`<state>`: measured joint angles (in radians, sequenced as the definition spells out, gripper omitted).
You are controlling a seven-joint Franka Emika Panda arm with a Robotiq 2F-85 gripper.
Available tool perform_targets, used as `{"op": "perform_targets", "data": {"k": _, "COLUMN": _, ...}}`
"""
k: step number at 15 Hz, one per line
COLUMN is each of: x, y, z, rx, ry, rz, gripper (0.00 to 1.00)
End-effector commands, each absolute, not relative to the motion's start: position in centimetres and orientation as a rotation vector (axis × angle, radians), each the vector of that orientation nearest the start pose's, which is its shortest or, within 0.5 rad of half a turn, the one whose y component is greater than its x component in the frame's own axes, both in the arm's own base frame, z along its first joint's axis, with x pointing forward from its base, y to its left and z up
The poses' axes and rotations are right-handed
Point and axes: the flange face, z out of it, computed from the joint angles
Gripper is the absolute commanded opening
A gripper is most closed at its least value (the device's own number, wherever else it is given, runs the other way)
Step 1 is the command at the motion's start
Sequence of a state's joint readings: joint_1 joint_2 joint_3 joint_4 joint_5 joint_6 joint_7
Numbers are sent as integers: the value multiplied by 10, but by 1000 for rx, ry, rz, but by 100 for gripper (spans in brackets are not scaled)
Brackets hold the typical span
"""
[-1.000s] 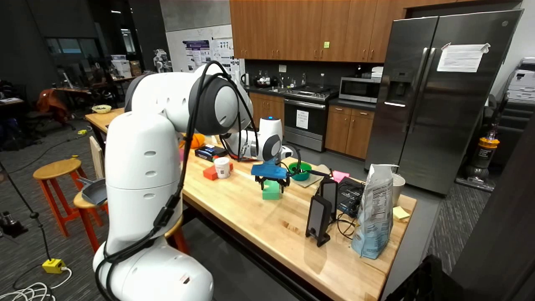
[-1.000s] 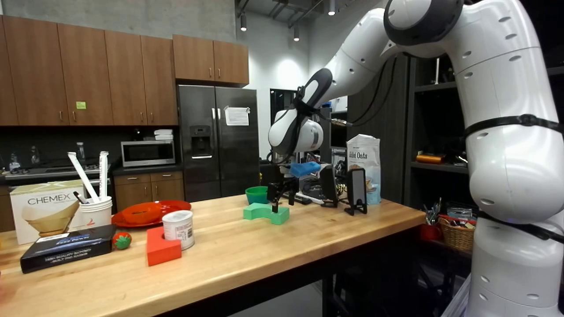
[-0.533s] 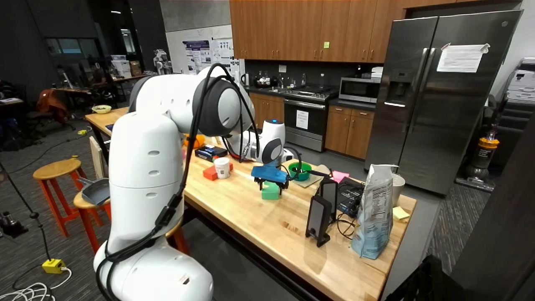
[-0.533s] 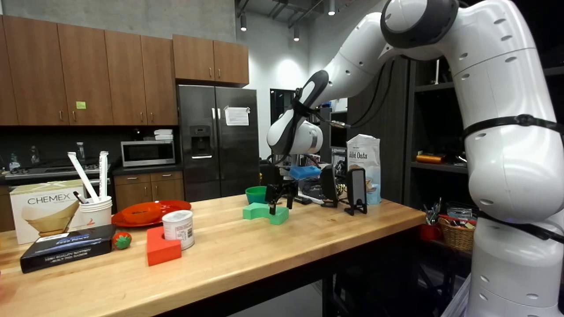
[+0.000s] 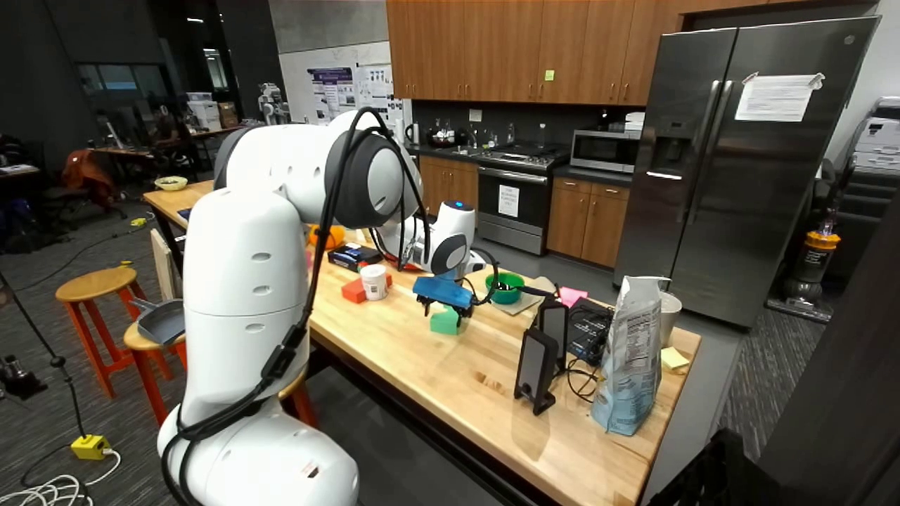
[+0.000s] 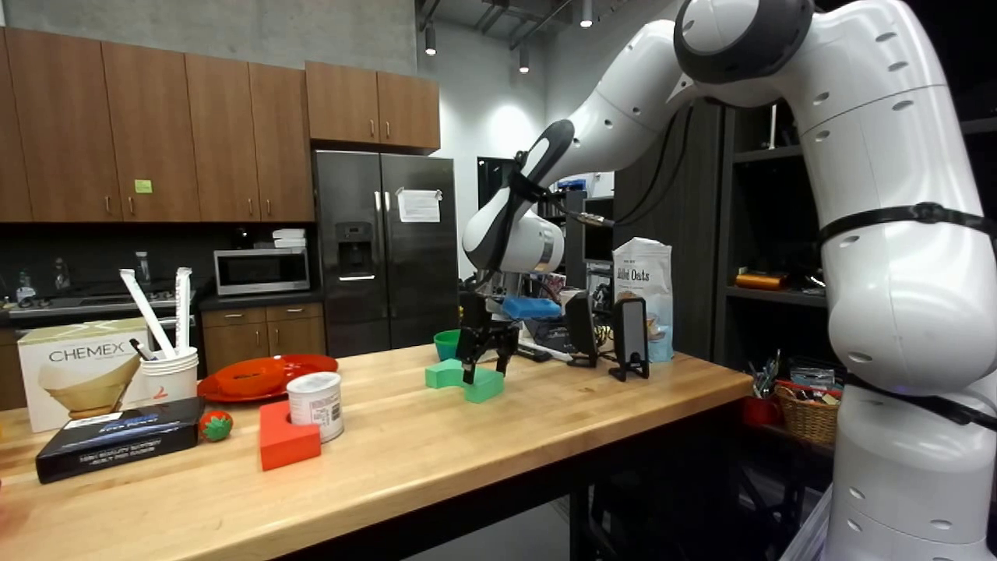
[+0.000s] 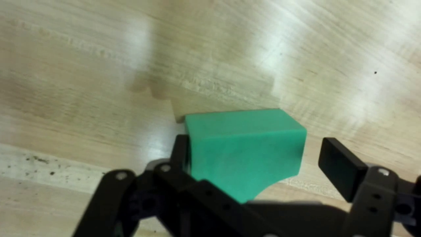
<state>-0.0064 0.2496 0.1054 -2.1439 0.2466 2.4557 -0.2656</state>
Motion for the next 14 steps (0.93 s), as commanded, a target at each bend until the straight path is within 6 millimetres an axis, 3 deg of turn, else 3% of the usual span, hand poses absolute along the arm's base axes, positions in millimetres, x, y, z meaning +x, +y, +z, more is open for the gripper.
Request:
{"op": "perform_targets", "data": {"k": 1, "x": 568, "y": 61, "z": 297, "rx": -2911, "ry": -277, "rz": -98, "gripper": 100}}
{"op": "perform_targets", "data": {"k": 14, "x": 567, "y": 73, "z": 295, "rx": -2965, "ry": -392, "rz": -131, "gripper": 100}}
